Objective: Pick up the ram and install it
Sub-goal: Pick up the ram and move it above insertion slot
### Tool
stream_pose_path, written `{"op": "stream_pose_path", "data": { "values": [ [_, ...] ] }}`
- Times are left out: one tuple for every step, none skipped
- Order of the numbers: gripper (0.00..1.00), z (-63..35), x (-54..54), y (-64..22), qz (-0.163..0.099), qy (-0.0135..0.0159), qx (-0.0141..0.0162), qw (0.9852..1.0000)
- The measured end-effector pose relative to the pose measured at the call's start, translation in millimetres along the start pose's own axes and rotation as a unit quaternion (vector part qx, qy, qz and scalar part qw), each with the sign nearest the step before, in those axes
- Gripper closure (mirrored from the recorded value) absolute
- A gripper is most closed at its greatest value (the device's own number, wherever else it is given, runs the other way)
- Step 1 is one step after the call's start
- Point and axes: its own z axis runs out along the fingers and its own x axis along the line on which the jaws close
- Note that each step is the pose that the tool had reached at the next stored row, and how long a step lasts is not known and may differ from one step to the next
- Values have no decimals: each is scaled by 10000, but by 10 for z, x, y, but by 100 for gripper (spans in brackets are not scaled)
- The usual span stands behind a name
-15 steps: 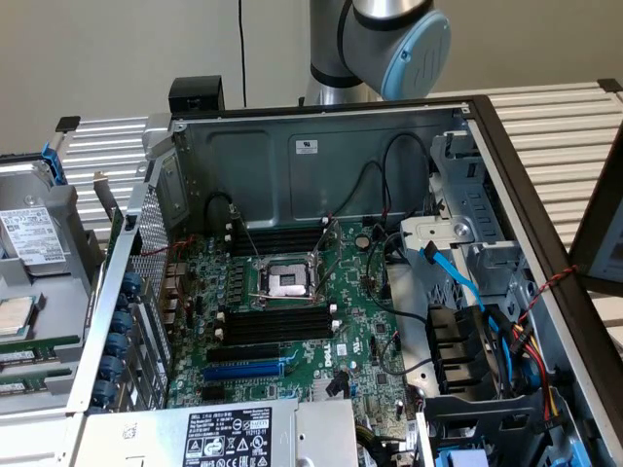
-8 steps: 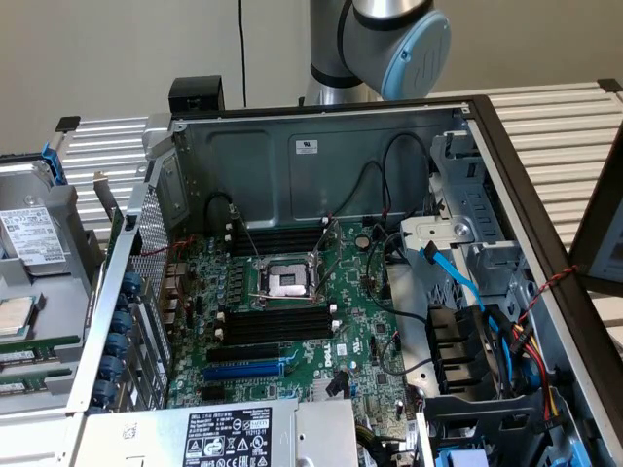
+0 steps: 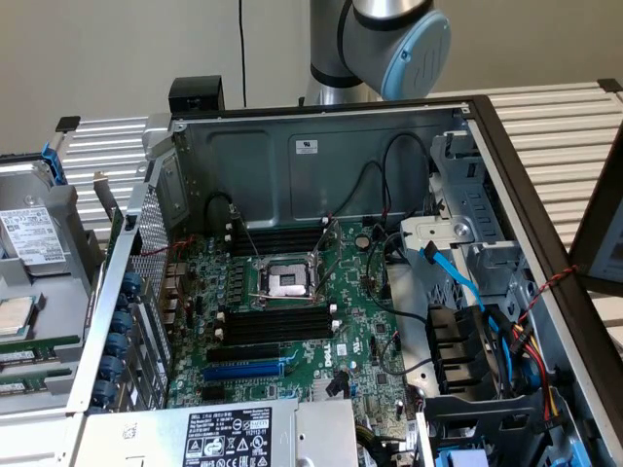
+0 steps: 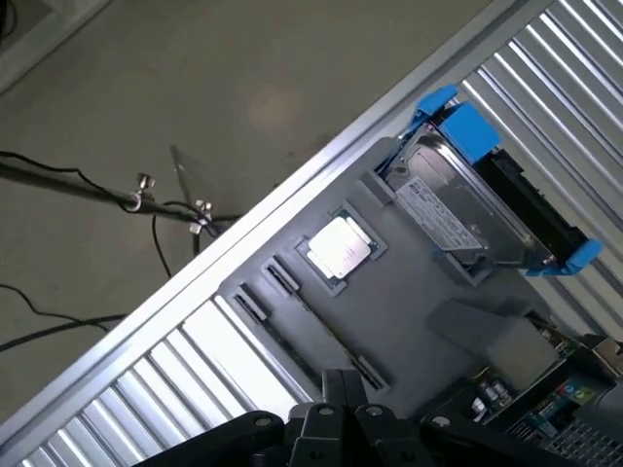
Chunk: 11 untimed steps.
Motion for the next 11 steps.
{"op": "stream_pose_path", "data": {
  "values": [
    [89, 1, 0, 0, -90, 6, 1, 10000],
    [89, 3, 0, 0, -179, 11, 1, 9998],
    [89, 4, 0, 0, -272, 17, 2, 9996],
    [89, 6, 0, -1, -362, 22, 3, 9993],
    [89, 8, 0, -1, -454, 27, 3, 9990],
    [89, 9, 0, -1, -544, 33, 4, 9985],
    [89, 10, 0, -1, -633, 38, 5, 9980],
    [89, 11, 0, -1, -726, 44, 6, 9974],
    [89, 13, 0, -1, -817, 49, 6, 9966],
    [89, 15, 0, -1, -908, 54, 7, 9959],
    [89, 16, 0, -1, -994, 59, 8, 9950]
  ]
}}
